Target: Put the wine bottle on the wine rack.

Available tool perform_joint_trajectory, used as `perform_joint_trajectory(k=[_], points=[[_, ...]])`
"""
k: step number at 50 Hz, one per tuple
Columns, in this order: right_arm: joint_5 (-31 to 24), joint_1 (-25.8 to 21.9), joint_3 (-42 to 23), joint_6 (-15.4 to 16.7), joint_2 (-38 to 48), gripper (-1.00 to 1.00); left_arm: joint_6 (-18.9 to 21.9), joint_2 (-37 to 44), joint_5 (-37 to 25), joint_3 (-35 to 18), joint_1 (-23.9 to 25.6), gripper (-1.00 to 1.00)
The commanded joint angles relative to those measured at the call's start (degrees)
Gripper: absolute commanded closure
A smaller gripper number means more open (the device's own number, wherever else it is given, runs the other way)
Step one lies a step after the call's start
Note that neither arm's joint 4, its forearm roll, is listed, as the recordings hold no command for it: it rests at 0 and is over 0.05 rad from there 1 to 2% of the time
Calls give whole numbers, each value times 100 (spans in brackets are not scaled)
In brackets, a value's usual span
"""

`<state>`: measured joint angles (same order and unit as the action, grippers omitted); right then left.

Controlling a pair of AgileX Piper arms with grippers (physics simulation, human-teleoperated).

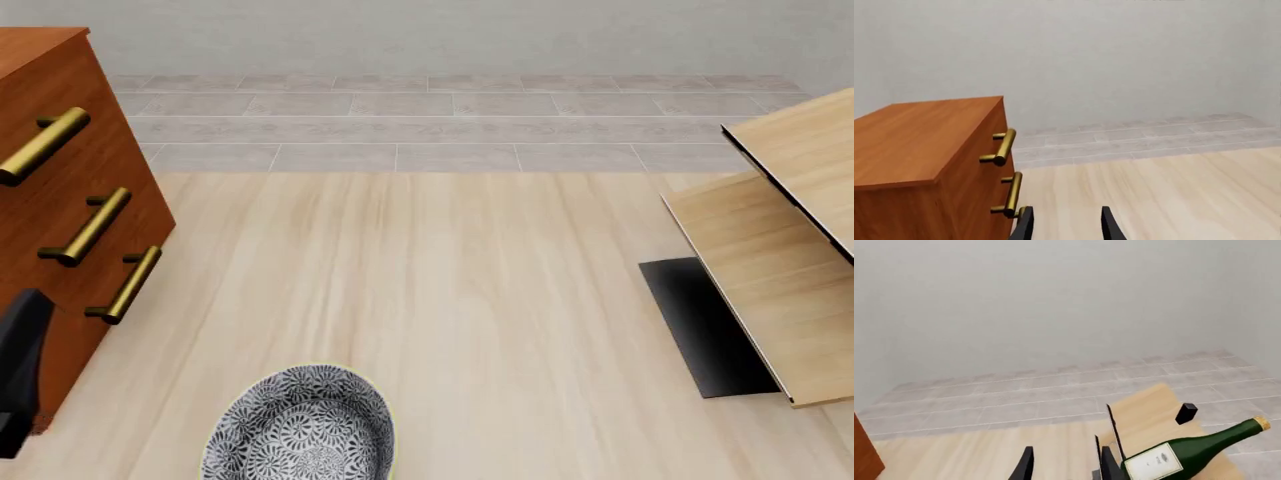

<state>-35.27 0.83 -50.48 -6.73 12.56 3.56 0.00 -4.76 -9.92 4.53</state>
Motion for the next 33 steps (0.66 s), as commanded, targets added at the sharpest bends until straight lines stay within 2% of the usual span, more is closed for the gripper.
perform_joint_trajectory(k=[1,5,10,13,17,28,29,31,33], points=[[-229,-293,318,120,-694,-100,32,0,-160,-197,48,-100],[-325,-395,450,145,-946,-100,23,0,-248,-348,22,-100],[-450,-668,481,375,-1220,-100,33,0,-250,-381,22,-100],[-502,-811,436,344,-1250,-100,42,0,-238,-363,30,-100],[-540,-1113,238,606,-1254,-100,38,0,-210,-319,35,-100],[-877,-1406,-351,787,-1255,-100,41,0,-222,-348,48,-100],[-959,-1500,-558,902,-1255,-100,26,0,-255,-401,39,-100],[-961,-1500,-561,902,-1255,-100,26,0,-256,-402,39,-100],[-1083,-1551,-832,906,-1255,-100,18,0,-301,-484,22,-100]])
